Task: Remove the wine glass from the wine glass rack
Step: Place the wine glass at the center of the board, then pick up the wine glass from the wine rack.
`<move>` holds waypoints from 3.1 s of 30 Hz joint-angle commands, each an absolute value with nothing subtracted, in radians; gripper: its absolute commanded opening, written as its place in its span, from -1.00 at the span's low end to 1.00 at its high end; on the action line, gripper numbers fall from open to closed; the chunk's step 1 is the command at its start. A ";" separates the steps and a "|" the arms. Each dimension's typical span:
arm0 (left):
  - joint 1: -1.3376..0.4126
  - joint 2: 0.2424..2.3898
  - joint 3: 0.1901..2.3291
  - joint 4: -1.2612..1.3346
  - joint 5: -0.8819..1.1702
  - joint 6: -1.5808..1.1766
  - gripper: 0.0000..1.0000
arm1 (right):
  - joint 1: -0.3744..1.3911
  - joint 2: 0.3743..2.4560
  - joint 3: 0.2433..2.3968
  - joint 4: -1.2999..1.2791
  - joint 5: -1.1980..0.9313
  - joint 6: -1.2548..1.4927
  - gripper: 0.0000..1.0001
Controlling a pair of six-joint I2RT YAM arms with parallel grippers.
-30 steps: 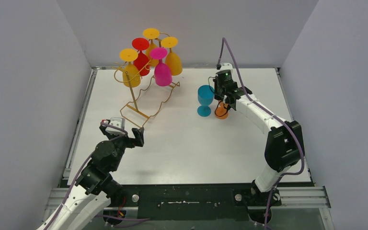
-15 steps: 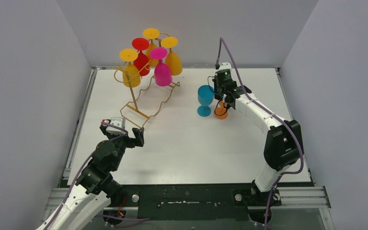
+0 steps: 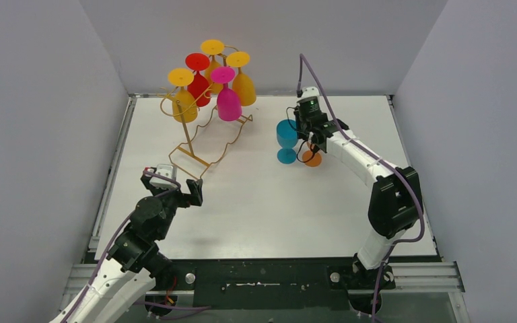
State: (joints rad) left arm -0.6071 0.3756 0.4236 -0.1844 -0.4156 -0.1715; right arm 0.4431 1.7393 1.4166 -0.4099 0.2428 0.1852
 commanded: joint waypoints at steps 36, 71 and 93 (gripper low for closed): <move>-0.603 0.357 0.474 -0.173 -0.525 -0.169 0.95 | 0.472 1.777 1.681 0.158 -0.462 0.944 0.33; -0.602 0.398 0.480 -0.181 -0.505 -0.149 0.95 | 0.503 2.095 2.029 0.143 -0.493 1.049 -0.40; -0.603 0.425 0.483 -0.186 -0.483 -0.143 0.95 | 0.488 2.052 1.961 0.273 -0.550 1.210 -0.99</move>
State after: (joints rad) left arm -0.6071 0.4210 0.4355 -0.2001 -0.4931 -0.1524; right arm 0.4969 2.0964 1.9648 0.1680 -0.5266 1.1667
